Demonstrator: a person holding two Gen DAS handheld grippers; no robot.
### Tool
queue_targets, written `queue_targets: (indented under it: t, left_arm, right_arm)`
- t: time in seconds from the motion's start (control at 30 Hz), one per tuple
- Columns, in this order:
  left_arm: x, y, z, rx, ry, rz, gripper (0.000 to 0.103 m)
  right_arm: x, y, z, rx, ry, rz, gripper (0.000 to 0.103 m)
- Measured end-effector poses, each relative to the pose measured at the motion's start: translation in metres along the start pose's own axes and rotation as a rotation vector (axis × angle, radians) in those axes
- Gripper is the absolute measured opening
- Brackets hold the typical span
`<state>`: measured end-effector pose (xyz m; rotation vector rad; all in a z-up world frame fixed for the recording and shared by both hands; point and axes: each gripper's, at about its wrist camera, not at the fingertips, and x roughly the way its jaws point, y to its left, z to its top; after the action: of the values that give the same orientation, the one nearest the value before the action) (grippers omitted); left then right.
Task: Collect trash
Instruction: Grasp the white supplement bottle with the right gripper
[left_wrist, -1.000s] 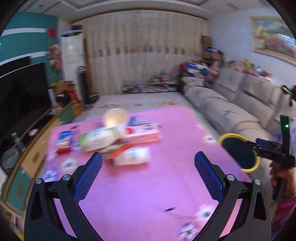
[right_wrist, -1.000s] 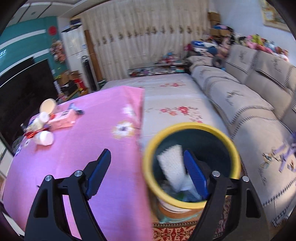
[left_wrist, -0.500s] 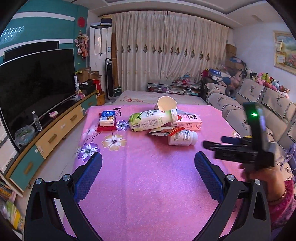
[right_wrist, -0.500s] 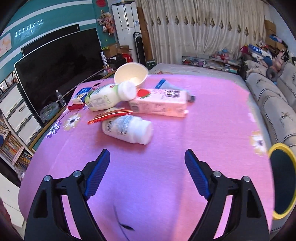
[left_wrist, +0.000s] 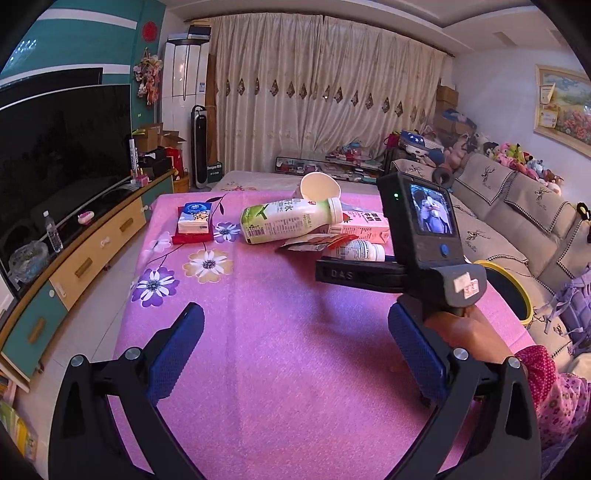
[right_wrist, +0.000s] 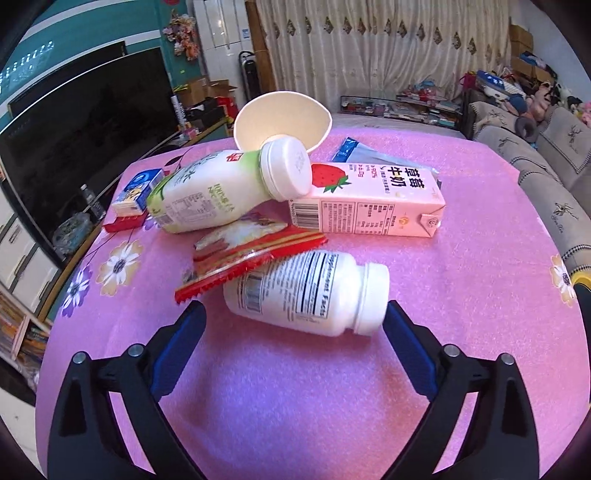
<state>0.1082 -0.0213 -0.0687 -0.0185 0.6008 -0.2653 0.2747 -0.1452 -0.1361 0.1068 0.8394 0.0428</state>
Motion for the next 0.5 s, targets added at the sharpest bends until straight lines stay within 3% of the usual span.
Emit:
queue_targets:
  t: [0.2,0.3,0.5]
  left_arm:
    - [0.002,0.005,-0.003,-0.007,0.001,-0.009,0.098]
    - [0.002,0.006,-0.003,-0.010,-0.002,-0.008,0.098]
    - [0.001,0.005,-0.002,-0.008,-0.003,-0.007,0.098]
  right_arm:
    - [0.019,0.009,0.007,0.039,0.017,-0.053,0.094]
    - [0.028,0.006,0.007,0.060,0.048,-0.053,0.080]
    - [0.023,-0.003,0.003,0.053,0.059,-0.024,0.079]
